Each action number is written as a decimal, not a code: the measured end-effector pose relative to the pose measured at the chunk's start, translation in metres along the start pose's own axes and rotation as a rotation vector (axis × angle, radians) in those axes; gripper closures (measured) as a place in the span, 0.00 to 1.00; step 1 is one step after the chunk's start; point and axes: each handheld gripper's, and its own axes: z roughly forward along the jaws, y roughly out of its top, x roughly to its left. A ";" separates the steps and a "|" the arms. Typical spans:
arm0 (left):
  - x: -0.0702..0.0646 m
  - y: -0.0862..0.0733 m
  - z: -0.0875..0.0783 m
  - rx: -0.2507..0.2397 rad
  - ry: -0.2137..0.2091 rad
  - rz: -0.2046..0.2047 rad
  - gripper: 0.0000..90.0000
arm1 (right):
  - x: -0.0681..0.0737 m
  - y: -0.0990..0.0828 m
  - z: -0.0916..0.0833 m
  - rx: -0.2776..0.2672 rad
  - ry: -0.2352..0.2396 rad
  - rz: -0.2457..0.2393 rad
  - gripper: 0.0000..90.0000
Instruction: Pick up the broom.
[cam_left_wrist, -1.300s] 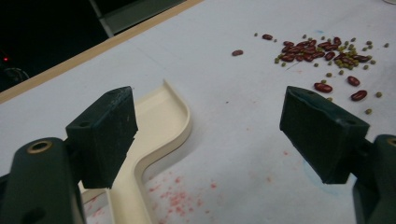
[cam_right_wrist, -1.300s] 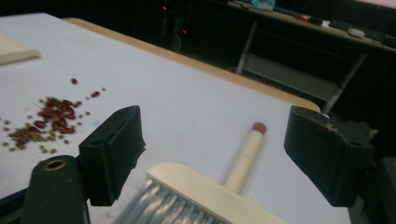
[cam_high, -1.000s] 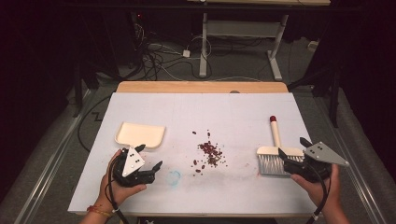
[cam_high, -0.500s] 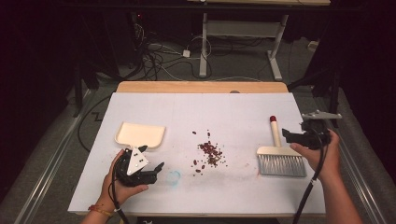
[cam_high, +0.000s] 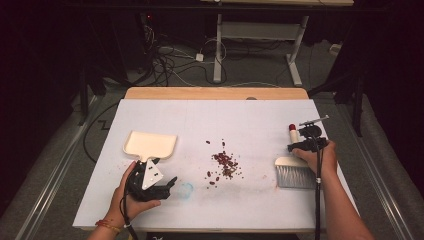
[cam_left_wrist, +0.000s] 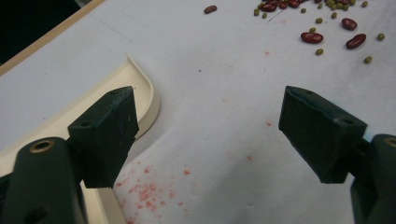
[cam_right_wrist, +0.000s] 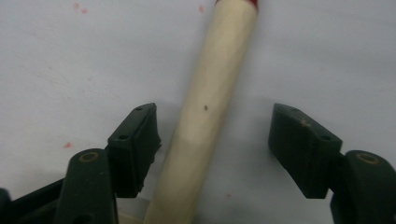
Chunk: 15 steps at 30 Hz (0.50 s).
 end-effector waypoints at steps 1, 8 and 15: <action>0.000 0.000 0.000 0.003 0.001 0.007 0.21 | 0.000 0.001 0.000 0.001 -0.001 -0.006 0.38; 0.001 -0.001 0.002 0.010 0.007 0.006 0.20 | 0.009 -0.002 -0.002 -0.026 0.017 -0.045 0.66; 0.003 -0.001 0.002 0.010 0.002 0.013 0.20 | 0.010 -0.003 -0.003 -0.042 0.037 -0.054 0.73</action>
